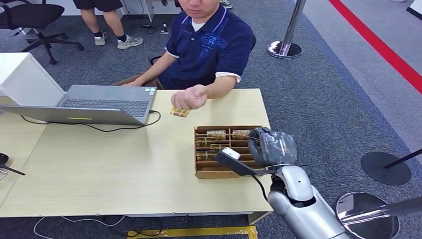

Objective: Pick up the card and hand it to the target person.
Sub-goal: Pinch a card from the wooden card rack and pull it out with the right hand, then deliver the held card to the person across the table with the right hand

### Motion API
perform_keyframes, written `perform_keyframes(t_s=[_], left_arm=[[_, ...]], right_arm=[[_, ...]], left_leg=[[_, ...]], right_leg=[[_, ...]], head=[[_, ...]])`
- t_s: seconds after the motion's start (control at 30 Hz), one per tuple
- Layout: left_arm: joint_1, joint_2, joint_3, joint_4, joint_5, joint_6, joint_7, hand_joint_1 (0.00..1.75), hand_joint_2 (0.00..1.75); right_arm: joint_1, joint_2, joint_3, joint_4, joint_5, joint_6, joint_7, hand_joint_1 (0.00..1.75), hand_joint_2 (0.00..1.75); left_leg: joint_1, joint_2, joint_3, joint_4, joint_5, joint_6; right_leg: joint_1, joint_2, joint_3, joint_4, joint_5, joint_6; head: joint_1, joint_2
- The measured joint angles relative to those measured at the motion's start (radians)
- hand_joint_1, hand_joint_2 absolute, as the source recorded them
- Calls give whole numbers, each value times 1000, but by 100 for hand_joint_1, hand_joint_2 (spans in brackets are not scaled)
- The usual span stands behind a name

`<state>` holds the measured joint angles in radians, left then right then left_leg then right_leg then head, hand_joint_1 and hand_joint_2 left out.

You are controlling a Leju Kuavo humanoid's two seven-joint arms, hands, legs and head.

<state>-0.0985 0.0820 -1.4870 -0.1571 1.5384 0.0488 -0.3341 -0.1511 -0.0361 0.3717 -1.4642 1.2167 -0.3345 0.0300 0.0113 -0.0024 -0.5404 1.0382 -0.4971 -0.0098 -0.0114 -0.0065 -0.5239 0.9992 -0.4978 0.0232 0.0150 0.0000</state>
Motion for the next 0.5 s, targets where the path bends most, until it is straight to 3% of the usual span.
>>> perform_keyframes(t_s=[0.5], left_arm=[[1,-2,0,0,5,2,-3,0,175]], right_arm=[[63,0,-16,-253,4,21,-28,164,175]], left_leg=[[0,0,0,0,0,0]], right_leg=[[0,0,0,0,0,0]], head=[[0,0]])
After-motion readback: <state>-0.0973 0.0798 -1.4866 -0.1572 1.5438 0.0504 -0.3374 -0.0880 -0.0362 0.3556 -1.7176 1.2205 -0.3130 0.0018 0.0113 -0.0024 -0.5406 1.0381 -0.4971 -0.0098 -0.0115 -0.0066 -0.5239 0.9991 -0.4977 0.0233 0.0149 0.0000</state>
